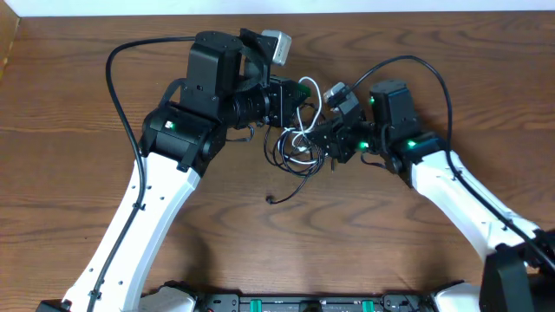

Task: Untangle cables

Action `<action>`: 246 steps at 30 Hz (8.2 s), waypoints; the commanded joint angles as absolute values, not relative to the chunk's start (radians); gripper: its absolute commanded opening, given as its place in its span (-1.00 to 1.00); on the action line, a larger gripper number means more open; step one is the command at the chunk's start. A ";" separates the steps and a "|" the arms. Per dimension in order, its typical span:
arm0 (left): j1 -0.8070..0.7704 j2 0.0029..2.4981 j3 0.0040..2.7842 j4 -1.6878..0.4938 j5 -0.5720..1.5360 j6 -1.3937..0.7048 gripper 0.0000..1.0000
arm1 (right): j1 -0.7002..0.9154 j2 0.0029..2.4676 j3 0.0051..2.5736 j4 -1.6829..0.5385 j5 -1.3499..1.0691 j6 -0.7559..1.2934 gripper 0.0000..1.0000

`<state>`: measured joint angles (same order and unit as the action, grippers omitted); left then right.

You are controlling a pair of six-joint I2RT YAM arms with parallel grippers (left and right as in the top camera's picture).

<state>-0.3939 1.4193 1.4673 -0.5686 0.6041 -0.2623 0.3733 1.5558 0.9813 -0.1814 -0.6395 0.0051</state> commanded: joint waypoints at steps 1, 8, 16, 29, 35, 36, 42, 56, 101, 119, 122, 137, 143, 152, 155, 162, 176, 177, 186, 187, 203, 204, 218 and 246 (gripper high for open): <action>-0.393 1.410 1.478 -0.567 0.625 -0.268 -0.85 | 0.377 1.585 0.998 -0.168 -0.639 -0.015 -0.70; -0.382 1.412 1.478 -0.610 0.505 -0.268 -0.85 | 0.305 1.489 1.003 -0.160 -0.692 0.075 -0.98; -0.382 1.435 1.477 -0.765 0.292 -0.268 -0.85 | 0.242 1.252 1.003 -0.157 -0.698 0.258 -0.98; -0.376 1.528 1.477 -0.925 -0.047 -0.365 -0.85 | 0.191 1.164 1.003 -0.371 -0.373 0.362 -0.98; -0.345 1.528 1.477 -0.942 -0.079 -0.364 -0.85 | 0.172 1.168 1.002 -0.366 -0.471 0.279 -0.92; -0.345 1.528 1.477 -0.942 -0.079 -0.364 -0.85 | 0.178 1.174 1.002 -0.385 -0.465 0.280 -0.85; -0.345 1.528 1.477 -0.942 -0.059 -0.364 -0.85 | 0.178 1.271 1.002 -0.471 -0.465 0.302 -0.50; -0.345 1.272 1.480 -0.278 0.558 -0.327 -0.85 | 0.318 1.485 1.002 -0.234 -0.727 0.219 0.02; -0.345 1.320 1.478 -0.553 0.246 -0.406 -0.85 | 0.345 1.612 1.002 -0.196 -0.865 0.215 -0.97; -0.345 1.647 1.477 -0.920 0.123 -0.405 -0.85 | 0.383 1.467 1.014 -0.519 -0.394 0.314 -0.84; -0.345 1.647 1.477 -0.920 0.123 -0.405 -0.83 | 0.384 1.478 1.014 -0.533 -0.395 0.308 -0.81; -0.345 1.647 1.477 -0.920 0.123 -0.406 -0.58 | 0.387 1.535 1.013 -0.688 -0.457 0.031 -0.59; -0.345 1.647 1.477 -0.920 0.123 -0.405 -0.39 | 0.432 1.583 1.013 -0.638 -0.418 -0.068 -0.76; -0.345 1.647 1.477 -0.923 0.123 -0.405 -0.35 | 0.488 1.621 1.012 -0.620 -0.238 -0.064 -0.85; -0.345 1.647 1.477 -0.923 0.123 -0.405 -0.34 | 0.506 1.623 1.013 -0.606 -0.207 -0.064 -0.53; -0.345 1.647 1.477 -0.930 0.123 -0.406 -0.34 | 0.513 1.623 1.005 -0.651 -0.209 0.120 -0.64; -0.360 1.647 1.430 -0.918 0.172 -0.387 -0.32 | 0.537 1.623 0.982 -0.604 -0.061 -0.041 -0.38; -0.360 1.647 1.430 -0.915 0.172 -0.387 -0.32 | 0.538 1.623 0.973 -0.598 -0.058 -0.043 -0.39; -0.360 1.647 1.430 -0.912 0.173 -0.387 -0.32 | 0.536 1.623 0.910 -0.498 -0.054 -0.042 -0.62; -0.361 1.647 1.430 -0.912 0.173 -0.387 -0.32 | 0.536 1.623 0.904 -0.489 -0.051 -0.042 -0.63; -0.361 1.647 1.430 -0.912 0.173 -0.387 -0.32 | 0.532 1.684 0.897 -0.434 -0.033 0.027 -0.98; -0.361 1.647 1.430 -0.912 0.175 -0.387 -0.32 | 0.526 1.668 0.920 -0.465 -0.040 0.038 -0.98; -0.360 1.647 1.430 -0.863 0.392 -0.240 -0.32 | 0.197 1.520 1.110 -0.830 -0.522 -0.053 -0.68; -0.360 1.647 1.430 -0.858 0.381 -0.241 -0.31 | 0.139 1.908 1.058 -0.717 -0.875 -0.270 -0.98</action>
<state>-0.3611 1.6428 1.4380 -0.8562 0.3870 -0.2573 0.1307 1.9045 1.0534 -0.7181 -0.8196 -0.2699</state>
